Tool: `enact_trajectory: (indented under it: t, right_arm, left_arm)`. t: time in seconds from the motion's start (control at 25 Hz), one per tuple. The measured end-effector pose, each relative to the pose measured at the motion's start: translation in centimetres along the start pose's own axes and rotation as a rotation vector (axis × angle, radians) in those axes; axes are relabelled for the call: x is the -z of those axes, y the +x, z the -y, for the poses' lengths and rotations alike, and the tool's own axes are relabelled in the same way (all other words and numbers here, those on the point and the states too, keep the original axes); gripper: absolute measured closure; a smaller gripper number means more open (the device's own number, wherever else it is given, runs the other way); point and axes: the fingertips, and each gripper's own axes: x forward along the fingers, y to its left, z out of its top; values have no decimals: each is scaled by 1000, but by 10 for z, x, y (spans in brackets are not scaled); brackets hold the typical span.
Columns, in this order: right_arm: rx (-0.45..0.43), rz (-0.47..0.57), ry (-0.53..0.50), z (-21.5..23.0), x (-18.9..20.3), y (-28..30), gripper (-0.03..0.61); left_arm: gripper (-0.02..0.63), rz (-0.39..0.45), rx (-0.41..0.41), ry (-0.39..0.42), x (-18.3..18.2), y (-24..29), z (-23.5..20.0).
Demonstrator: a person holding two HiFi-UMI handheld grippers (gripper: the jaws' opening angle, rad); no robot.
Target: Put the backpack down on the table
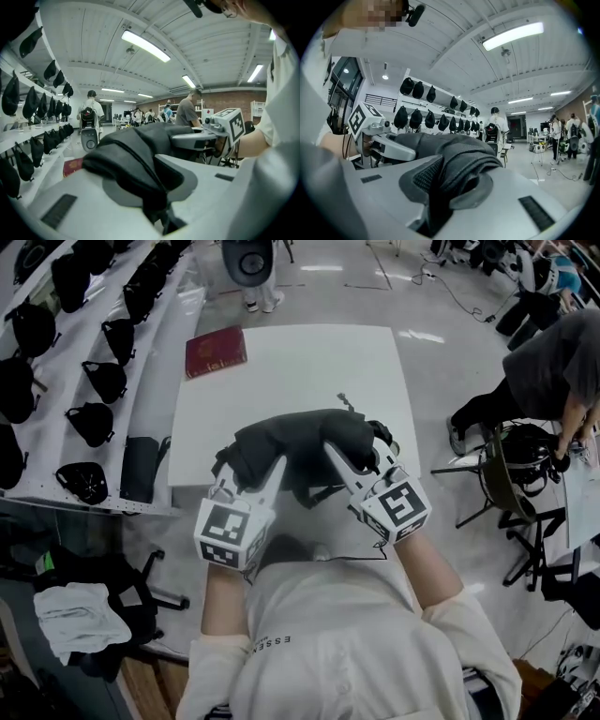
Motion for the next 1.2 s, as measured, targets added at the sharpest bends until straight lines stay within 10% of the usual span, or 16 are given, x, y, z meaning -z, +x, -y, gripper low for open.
enact_trajectory:
  t: [1.2]
  right_arm:
    - [154,-38,-8,233,-10,250,505]
  left_arm:
    - [537,42,157,36,-72,249,-244]
